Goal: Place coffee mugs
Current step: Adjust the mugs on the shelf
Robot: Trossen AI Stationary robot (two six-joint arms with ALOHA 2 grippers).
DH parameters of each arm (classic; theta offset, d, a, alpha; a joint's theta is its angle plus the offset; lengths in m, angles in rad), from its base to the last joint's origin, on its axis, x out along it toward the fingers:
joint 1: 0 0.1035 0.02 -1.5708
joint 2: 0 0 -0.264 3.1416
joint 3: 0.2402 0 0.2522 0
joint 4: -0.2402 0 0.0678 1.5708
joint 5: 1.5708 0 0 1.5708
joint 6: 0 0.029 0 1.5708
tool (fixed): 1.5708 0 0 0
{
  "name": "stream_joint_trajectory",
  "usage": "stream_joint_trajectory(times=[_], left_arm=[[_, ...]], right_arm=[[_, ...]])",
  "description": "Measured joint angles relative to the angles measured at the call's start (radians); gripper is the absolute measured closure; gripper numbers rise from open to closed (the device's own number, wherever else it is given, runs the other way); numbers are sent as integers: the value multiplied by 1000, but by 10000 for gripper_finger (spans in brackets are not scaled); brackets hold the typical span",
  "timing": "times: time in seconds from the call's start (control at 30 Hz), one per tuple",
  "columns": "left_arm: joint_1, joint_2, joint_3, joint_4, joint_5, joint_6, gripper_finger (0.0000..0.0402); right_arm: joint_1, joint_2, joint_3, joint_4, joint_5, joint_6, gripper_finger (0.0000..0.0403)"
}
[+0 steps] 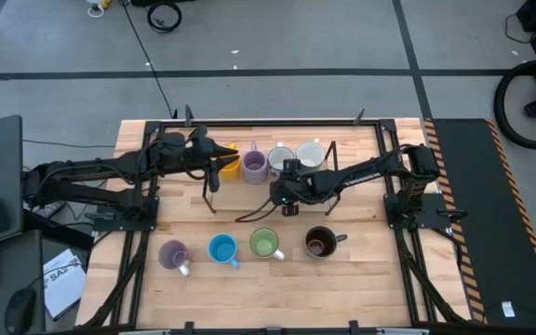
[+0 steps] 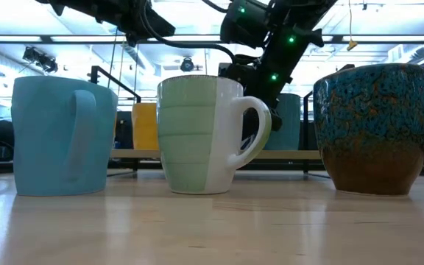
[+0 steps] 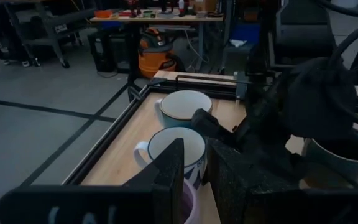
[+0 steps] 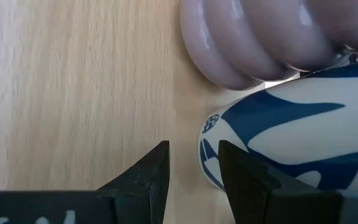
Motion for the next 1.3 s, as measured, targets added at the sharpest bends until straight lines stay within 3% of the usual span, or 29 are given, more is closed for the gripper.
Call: stream_joint_trajectory(times=[0.9, 1.3], left_arm=[[-13, -1, 0, 3, 0, -1, 324], [-13, -1, 0, -11, 0, -1, 324]], right_arm=[[-21, 0, 0, 8, -20, -8, 259], [35, -1, 5, 36, -35, -16, 259]])
